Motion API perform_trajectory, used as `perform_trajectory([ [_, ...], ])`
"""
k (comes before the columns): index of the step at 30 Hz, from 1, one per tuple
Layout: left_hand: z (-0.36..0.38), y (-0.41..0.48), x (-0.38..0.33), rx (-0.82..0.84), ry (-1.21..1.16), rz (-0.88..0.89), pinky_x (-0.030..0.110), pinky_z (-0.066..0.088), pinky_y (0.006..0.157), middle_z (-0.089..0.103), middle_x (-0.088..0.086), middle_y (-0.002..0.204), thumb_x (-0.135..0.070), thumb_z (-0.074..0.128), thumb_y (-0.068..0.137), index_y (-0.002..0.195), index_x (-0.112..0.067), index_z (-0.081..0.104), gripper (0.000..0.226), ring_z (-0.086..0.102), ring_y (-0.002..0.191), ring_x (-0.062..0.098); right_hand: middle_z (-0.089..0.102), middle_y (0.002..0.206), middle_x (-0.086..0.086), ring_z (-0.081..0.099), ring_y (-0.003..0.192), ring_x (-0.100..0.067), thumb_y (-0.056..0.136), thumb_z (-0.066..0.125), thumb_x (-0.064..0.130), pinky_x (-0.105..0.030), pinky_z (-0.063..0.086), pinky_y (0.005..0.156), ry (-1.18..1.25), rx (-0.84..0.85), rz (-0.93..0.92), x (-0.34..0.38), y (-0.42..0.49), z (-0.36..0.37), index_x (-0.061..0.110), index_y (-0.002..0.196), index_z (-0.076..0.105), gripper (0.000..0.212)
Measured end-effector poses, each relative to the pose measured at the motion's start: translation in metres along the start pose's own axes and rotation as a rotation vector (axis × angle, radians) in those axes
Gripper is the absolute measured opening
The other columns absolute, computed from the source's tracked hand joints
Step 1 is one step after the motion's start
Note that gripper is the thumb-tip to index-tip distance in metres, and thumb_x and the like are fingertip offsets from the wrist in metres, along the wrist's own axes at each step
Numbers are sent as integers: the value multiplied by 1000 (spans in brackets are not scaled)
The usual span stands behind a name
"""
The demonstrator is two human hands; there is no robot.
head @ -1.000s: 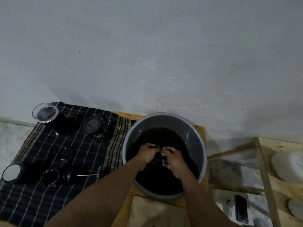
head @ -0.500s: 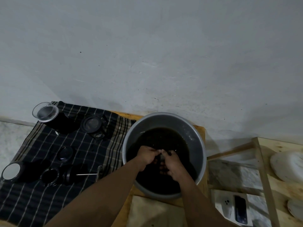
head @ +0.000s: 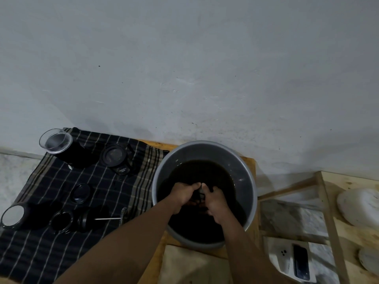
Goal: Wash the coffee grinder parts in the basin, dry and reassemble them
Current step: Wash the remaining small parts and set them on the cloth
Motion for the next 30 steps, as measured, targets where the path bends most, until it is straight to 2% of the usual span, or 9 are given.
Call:
perform_trajectory([
  [3, -4, 5, 3, -57, -46, -27, 50, 62, 88, 78, 17, 95, -38, 83, 80, 101, -3, 77, 41, 76, 87, 35, 67, 114, -9, 70, 99, -27, 103, 55, 25, -46, 63, 77, 181, 157, -13, -1, 0, 3, 25, 134, 47, 32],
  [5, -6, 12, 6, -73, 5, -33, 47, 62, 86, 78, 15, 97, -48, 86, 68, 99, -6, 77, 53, 76, 86, 34, 66, 118, -11, 69, 100, -28, 103, 57, 18, -42, 62, 74, 144, 203, -4, 0, -2, 2, 19, 140, 47, 39],
  [9, -3, 4, 3, -63, 25, -80, 31, 60, 51, 74, 17, 93, -33, 72, 94, 109, -2, 65, 35, 72, 63, 26, 68, 108, -14, 69, 79, -27, 105, 51, 30, -36, 59, 60, 22, 91, 1, 5, -3, 2, 11, 122, 58, 26],
  [12, -2, 2, 3, -75, 62, -64, 28, 54, 43, 72, 15, 85, -28, 67, 99, 111, 0, 65, 30, 69, 51, 23, 66, 93, -9, 61, 70, -18, 102, 57, 18, -32, 57, 58, 115, 75, -5, 7, 1, 2, 15, 119, 57, 17],
  [16, -5, 4, 0, -98, 104, -57, 27, 55, 43, 72, 15, 79, -27, 63, 101, 110, 2, 64, 30, 68, 50, 21, 65, 99, -15, 61, 69, -16, 90, 65, -8, -28, 56, 62, 10, 170, -84, 1, 3, 0, 11, 120, 60, 35],
  [21, -4, 6, 2, -105, 68, -29, 27, 54, 45, 72, 15, 78, -27, 66, 99, 96, 0, 69, 27, 68, 52, 20, 65, 84, -10, 60, 62, -17, 105, 51, 22, -31, 53, 59, 34, 103, -42, 1, 3, 6, 16, 111, 60, 13],
  [24, -2, 2, 2, -81, 54, -24, 28, 56, 48, 72, 15, 76, -25, 66, 99, 96, 0, 68, 25, 68, 51, 20, 67, 85, -12, 64, 62, -22, 106, 47, 21, -30, 53, 55, 138, 29, -25, -2, 8, 11, 13, 115, 62, 19],
  [28, -7, 4, 1, -122, 67, -34, 29, 57, 49, 73, 17, 87, -24, 62, 102, 102, 2, 69, 27, 68, 56, 22, 71, 106, -13, 75, 86, -28, 95, 67, 10, -41, 63, 78, 153, 90, -105, -6, 5, 7, 22, 122, 62, 30],
  [30, -8, 5, 1, -158, 62, -33, 29, 53, 45, 72, 17, 85, -26, 62, 102, 104, 2, 68, 29, 66, 54, 23, 70, 103, -12, 74, 83, -26, 97, 65, 14, -39, 63, 75, 119, 85, -108, -6, 1, 6, 22, 119, 57, 25],
])
Point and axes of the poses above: each hand's wrist, its own y-axis towards the middle knuckle, its own z-axis out of the palm, x = y × z, the point moved 3 cm from there along y, towards the middle knuckle
